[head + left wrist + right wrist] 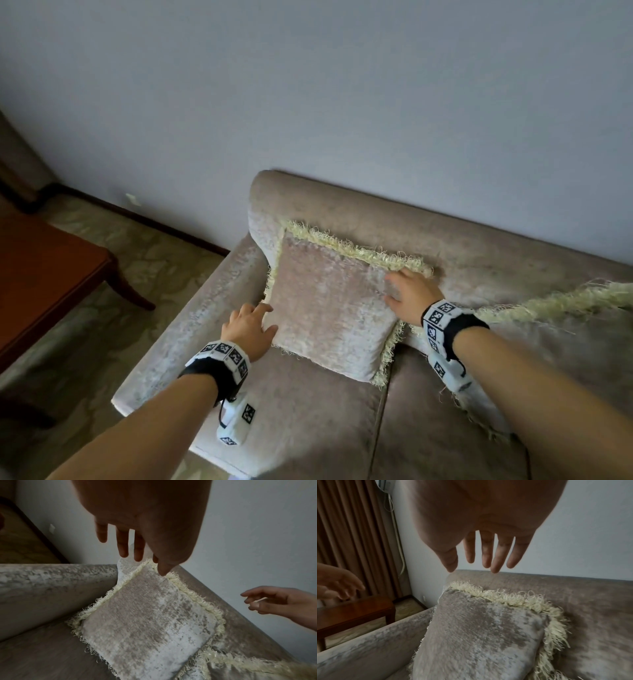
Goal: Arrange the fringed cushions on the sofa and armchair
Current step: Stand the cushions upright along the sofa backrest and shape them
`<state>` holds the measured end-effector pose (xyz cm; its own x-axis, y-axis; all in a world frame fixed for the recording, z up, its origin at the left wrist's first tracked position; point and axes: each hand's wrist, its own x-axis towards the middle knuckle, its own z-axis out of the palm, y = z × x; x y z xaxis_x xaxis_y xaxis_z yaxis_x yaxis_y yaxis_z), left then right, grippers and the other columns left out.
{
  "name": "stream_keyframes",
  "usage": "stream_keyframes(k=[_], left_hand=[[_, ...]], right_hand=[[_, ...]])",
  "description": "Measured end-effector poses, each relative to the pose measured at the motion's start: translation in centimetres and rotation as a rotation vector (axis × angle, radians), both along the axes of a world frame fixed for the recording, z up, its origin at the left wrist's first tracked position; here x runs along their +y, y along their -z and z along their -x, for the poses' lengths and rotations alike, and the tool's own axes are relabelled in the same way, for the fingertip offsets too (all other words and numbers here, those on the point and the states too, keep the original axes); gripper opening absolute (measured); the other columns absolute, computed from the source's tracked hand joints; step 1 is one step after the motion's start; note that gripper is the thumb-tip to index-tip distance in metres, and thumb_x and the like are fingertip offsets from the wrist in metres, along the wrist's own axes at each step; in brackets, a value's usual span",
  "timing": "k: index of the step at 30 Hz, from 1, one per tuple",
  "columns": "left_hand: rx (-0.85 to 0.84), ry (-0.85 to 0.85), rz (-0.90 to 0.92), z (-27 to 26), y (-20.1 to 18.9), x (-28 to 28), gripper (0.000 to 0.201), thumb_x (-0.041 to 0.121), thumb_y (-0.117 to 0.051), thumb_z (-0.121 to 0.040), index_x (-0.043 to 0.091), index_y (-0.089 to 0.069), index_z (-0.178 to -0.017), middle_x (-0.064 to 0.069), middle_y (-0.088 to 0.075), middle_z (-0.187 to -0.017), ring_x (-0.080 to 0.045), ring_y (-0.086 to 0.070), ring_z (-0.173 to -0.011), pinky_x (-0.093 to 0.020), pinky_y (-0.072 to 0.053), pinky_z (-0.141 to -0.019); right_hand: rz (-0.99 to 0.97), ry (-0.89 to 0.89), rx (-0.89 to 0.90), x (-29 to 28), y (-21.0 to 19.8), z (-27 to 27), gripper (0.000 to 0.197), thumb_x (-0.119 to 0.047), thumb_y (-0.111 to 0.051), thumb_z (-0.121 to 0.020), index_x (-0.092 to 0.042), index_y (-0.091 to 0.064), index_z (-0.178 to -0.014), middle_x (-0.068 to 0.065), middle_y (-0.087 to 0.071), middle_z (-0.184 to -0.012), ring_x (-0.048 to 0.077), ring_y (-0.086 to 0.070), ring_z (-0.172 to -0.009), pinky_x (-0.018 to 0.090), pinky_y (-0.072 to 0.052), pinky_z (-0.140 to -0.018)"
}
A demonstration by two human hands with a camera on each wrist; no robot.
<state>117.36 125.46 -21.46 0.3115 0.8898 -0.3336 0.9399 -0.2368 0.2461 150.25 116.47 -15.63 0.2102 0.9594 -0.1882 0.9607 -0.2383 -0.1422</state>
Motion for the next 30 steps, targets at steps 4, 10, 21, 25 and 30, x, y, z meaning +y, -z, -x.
stream_keyframes(k=[4,10,21,25,30], left_hand=[[0.025,0.062,0.092,-0.6,3.6,7.1,0.057,0.052,-0.048,-0.092,0.035,-0.032,-0.144,-0.003,-0.043,-0.141,-0.027,-0.043,-0.128,-0.045,-0.039,-0.104],[0.006,0.148,0.235,-1.5,9.7,17.6,0.069,0.054,-0.05,-0.092,0.031,-0.025,-0.151,-0.008,-0.035,-0.149,-0.031,-0.037,-0.134,-0.045,-0.035,-0.109],[0.02,0.228,0.494,-4.3,22.8,24.7,0.122,0.079,-0.065,-0.064,0.038,0.01,-0.152,-0.001,0.007,-0.162,-0.037,-0.013,-0.146,-0.052,-0.029,-0.113],[-0.03,0.234,0.518,-5.4,26.4,24.3,0.148,0.085,-0.071,-0.041,0.037,0.019,-0.149,-0.004,0.003,-0.162,-0.032,-0.006,-0.149,-0.055,-0.021,-0.117],[-0.249,0.154,0.467,-6.4,28.9,24.3,0.157,0.058,-0.092,-0.039,0.02,0.008,-0.153,-0.01,-0.021,-0.149,-0.033,-0.026,-0.139,-0.051,-0.027,-0.115]], right_hand=[[0.094,0.057,0.029,6.1,3.8,1.4,0.063,-0.048,-0.057,-0.091,-0.027,-0.036,-0.146,0.002,-0.049,-0.136,0.022,-0.05,-0.117,0.039,-0.047,-0.096],[0.215,0.143,0.033,15.1,7.8,4.0,0.077,-0.051,-0.059,-0.089,-0.034,-0.019,-0.152,0.005,-0.024,-0.158,0.031,-0.023,-0.143,0.049,-0.029,-0.114],[0.476,0.198,-0.069,21.2,16.0,1.1,0.117,-0.076,-0.061,-0.073,-0.042,0.023,-0.147,0.019,-0.01,-0.162,0.039,-0.007,-0.149,0.057,0.0,-0.119],[0.449,0.226,-0.119,19.5,18.5,1.1,0.113,-0.079,-0.056,-0.074,-0.037,0.018,-0.148,0.018,-0.023,-0.153,0.039,-0.021,-0.142,0.054,-0.008,-0.12],[0.355,0.26,-0.193,18.9,20.1,1.9,0.112,-0.083,-0.058,-0.068,-0.034,0.003,-0.148,0.013,-0.036,-0.134,0.031,-0.037,-0.121,0.046,-0.029,-0.107]])
